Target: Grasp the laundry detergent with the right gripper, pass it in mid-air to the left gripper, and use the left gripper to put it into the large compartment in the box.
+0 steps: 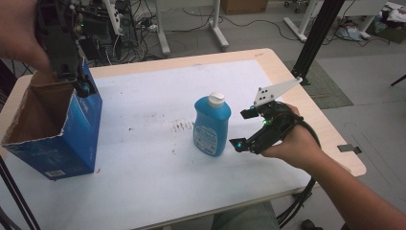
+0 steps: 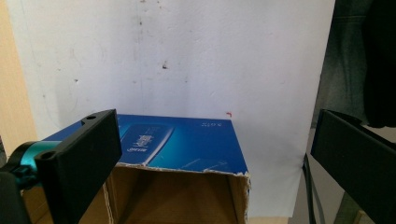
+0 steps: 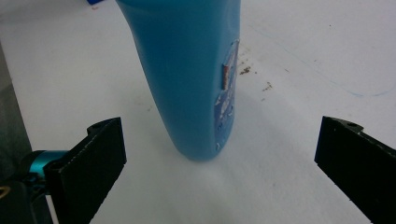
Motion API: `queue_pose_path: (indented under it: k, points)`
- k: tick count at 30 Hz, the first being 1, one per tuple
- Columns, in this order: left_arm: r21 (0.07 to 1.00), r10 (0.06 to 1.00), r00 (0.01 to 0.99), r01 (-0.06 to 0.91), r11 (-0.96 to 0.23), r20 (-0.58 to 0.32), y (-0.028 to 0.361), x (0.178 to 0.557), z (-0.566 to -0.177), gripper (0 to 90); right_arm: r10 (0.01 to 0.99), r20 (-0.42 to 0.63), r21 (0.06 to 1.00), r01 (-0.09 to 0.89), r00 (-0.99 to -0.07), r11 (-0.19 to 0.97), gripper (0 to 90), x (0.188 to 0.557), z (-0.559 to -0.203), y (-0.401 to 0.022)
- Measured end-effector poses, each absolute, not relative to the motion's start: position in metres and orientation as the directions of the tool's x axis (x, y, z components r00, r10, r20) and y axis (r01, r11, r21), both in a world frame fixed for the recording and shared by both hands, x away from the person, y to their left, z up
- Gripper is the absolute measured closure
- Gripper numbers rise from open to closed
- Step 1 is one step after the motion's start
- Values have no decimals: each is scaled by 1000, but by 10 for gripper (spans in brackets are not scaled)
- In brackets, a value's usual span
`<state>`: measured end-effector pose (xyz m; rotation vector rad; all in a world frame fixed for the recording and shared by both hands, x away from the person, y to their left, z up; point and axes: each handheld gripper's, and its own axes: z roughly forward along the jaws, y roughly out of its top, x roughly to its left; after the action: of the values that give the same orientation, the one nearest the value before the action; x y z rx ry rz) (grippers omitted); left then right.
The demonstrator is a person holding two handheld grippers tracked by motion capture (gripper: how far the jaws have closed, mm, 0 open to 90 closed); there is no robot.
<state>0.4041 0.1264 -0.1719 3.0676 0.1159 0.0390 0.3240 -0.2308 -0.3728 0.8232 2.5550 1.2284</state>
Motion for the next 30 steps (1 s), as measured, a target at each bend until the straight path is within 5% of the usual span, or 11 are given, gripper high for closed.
queue_pose_path:
  k: [19, 30]
  points:
    - [76, 87, 996, 86, -993, 17, 131, 406, -175, 16, 658, 136, 869, 408, -741, 279, 10, 315, -419, -199]
    - [82, 104, 994, 102, -991, 19, 134, 407, -175, 16, 684, 124, 885, 391, -719, 251, 11, 319, -427, -187]
